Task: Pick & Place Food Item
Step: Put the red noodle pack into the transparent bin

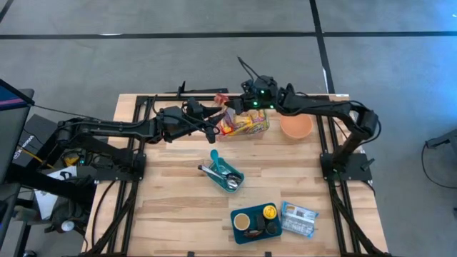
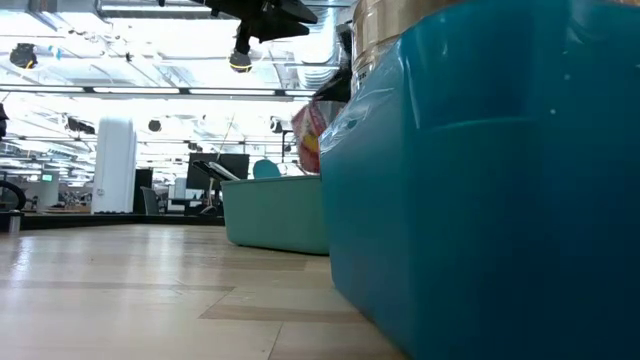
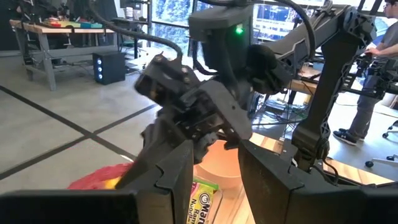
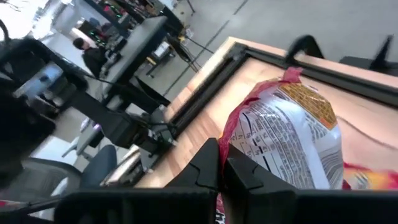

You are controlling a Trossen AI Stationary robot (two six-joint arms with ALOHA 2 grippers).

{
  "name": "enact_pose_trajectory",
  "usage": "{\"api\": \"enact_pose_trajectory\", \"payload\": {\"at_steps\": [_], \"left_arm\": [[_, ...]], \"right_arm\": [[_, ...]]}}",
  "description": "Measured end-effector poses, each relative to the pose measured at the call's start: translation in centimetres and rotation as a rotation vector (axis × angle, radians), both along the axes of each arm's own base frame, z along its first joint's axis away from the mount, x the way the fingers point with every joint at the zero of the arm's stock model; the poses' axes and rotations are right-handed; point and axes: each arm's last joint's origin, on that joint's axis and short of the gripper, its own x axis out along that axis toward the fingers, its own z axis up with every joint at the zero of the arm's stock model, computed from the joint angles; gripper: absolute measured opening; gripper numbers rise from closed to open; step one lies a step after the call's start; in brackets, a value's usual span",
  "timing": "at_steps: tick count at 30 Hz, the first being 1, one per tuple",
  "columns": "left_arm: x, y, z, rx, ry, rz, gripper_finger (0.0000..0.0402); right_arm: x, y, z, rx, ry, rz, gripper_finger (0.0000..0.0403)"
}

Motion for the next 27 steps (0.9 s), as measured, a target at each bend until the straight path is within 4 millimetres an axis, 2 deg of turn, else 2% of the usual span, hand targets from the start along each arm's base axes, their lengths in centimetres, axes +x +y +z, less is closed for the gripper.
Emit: {"api": "enact_pose_trajectory", "payload": {"at_steps": [6, 9, 18, 27], "left_arm": [[0.0, 0.0, 0.0, 0.000, 0.000, 0.001, 0.0121], [0.0, 0.0, 0.0, 0.000, 0.001, 0.000, 0.0121], [0.0, 0.0, 0.0, 0.000, 0.001, 0.000, 0.0121], [0.0, 0.0, 0.0, 0.000, 0.001, 0.000, 0.0121]], "right_arm": [[2.8, -0.3, 0.1, -0.004, -0.003, 0.038, 0.0000], [3.4, -0.3, -0.3, 0.006, 0.020, 0.043, 0.0000], [2.7, -0.9, -0.4, -0.024, 0.087, -0.024, 0.0000], [2.2, -0.6, -2.3, -0.014, 0.277, -0.079, 0.0000]]}}
